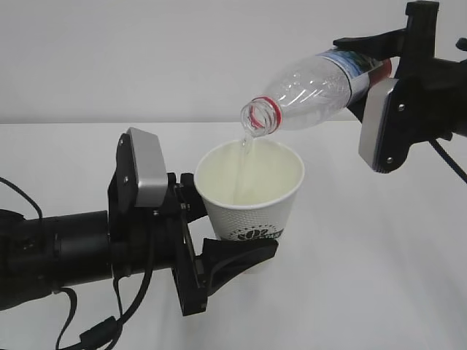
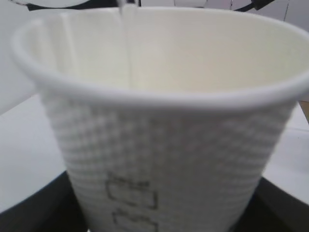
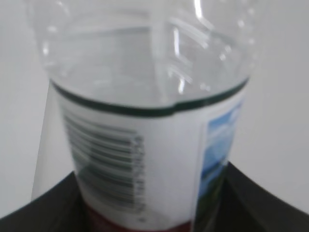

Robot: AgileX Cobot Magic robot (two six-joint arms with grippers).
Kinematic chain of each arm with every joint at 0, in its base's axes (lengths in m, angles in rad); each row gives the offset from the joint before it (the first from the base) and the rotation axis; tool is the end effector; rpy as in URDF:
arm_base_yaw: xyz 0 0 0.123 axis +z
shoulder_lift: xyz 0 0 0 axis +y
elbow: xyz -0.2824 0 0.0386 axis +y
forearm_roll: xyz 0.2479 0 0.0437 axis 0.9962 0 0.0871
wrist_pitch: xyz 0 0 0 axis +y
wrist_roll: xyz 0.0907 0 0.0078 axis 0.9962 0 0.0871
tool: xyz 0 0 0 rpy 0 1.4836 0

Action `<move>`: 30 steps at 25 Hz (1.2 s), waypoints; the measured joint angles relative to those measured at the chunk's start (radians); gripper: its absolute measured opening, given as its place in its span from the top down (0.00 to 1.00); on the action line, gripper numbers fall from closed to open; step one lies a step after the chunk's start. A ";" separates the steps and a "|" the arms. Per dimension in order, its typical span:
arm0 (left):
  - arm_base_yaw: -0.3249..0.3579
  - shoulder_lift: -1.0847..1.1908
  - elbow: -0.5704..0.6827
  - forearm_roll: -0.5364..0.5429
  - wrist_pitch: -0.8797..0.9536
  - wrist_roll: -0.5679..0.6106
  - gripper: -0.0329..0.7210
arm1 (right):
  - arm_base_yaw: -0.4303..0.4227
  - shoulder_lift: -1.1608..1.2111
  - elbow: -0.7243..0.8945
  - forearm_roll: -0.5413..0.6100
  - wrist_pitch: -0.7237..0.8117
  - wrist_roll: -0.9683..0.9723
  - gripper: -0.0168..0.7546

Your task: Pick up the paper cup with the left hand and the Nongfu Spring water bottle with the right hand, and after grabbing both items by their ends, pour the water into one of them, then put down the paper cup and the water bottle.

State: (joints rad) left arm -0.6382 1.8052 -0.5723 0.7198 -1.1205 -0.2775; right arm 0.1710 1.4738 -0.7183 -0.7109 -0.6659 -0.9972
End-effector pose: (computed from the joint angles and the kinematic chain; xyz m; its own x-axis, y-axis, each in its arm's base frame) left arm 0.2080 -0.2215 0.1585 -0.0340 0.1123 -0.9931 0.9577 0.2879 -0.0002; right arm 0.2934 0.0878 0.2586 0.5522 -0.8331 -0.0313 -0.1171 -0.0403 -0.9923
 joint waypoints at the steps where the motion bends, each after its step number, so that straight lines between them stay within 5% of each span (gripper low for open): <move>1: 0.000 0.000 0.000 0.000 0.002 -0.001 0.22 | 0.000 0.000 0.000 0.000 0.000 0.000 0.40; 30: 0.000 0.000 0.000 0.000 0.009 -0.008 0.23 | 0.000 0.000 0.000 0.000 0.000 -0.012 0.40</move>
State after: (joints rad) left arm -0.6382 1.8052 -0.5723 0.7201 -1.1120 -0.2859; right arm 0.1710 1.4738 -0.7183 -0.7109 -0.6659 -1.0095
